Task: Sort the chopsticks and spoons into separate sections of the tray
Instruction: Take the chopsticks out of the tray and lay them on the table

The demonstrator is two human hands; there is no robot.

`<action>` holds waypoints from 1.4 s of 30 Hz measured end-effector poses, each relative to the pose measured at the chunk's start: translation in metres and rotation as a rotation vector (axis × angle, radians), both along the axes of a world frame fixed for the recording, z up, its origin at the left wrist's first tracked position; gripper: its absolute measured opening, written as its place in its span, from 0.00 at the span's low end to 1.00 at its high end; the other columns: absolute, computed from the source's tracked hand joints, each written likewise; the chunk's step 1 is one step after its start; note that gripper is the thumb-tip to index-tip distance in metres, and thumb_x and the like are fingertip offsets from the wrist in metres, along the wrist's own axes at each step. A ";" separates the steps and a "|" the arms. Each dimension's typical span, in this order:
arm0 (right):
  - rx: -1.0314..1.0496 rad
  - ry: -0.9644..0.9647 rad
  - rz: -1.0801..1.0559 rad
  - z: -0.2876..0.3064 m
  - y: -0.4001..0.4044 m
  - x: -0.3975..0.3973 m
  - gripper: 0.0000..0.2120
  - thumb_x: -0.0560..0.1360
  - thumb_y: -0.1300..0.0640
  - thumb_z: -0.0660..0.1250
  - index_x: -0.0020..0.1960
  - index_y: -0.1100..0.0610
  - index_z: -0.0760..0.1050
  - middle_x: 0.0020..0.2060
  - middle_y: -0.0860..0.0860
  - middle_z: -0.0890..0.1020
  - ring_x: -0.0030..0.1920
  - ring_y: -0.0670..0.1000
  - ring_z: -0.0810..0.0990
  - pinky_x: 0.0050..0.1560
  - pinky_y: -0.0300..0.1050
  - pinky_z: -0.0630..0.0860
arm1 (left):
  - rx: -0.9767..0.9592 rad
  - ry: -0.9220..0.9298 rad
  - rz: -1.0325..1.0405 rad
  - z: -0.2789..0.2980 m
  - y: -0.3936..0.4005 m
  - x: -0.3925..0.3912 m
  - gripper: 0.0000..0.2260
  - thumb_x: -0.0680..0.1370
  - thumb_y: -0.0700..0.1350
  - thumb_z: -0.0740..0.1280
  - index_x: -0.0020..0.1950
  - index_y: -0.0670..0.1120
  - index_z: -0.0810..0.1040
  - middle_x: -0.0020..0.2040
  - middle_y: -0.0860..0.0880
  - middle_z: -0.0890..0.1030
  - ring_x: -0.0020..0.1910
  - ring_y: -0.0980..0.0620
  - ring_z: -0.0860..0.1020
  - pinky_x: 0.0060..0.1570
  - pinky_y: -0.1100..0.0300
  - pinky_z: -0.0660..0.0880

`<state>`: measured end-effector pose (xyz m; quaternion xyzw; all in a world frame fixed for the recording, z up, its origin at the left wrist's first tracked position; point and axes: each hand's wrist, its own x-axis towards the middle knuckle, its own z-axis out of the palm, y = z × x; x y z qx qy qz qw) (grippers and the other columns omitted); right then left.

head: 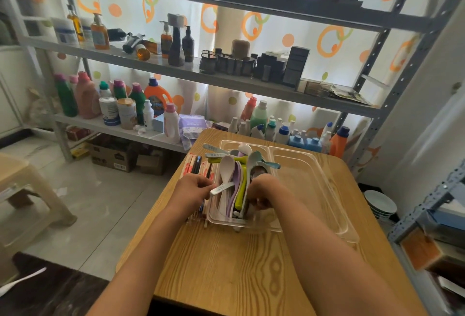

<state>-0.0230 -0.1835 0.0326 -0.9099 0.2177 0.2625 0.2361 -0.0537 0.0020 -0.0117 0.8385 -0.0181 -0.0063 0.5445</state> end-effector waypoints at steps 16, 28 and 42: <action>0.199 -0.059 0.015 0.098 -0.037 -0.057 0.02 0.76 0.62 0.66 0.45 0.61 0.74 0.33 0.53 0.73 0.26 0.45 0.67 0.22 0.33 0.66 | 0.241 -0.224 0.262 0.024 -0.011 -0.025 0.08 0.80 0.44 0.65 0.52 0.43 0.83 0.46 0.46 0.83 0.40 0.54 0.77 0.37 0.62 0.70; 0.525 -0.600 0.077 0.091 0.023 -0.053 0.08 0.75 0.59 0.71 0.40 0.61 0.78 0.29 0.52 0.76 0.24 0.47 0.70 0.24 0.36 0.69 | -0.076 -0.184 -0.019 0.058 -0.011 -0.055 0.05 0.78 0.48 0.68 0.48 0.50 0.83 0.39 0.53 0.83 0.37 0.58 0.81 0.37 0.67 0.73; 0.370 -0.764 -0.010 0.046 0.032 -0.011 0.12 0.75 0.57 0.67 0.37 0.61 0.82 0.27 0.52 0.80 0.28 0.49 0.77 0.34 0.42 0.76 | 0.261 -0.029 0.302 0.006 0.042 -0.027 0.09 0.78 0.46 0.68 0.39 0.48 0.82 0.34 0.51 0.82 0.34 0.57 0.80 0.32 0.61 0.76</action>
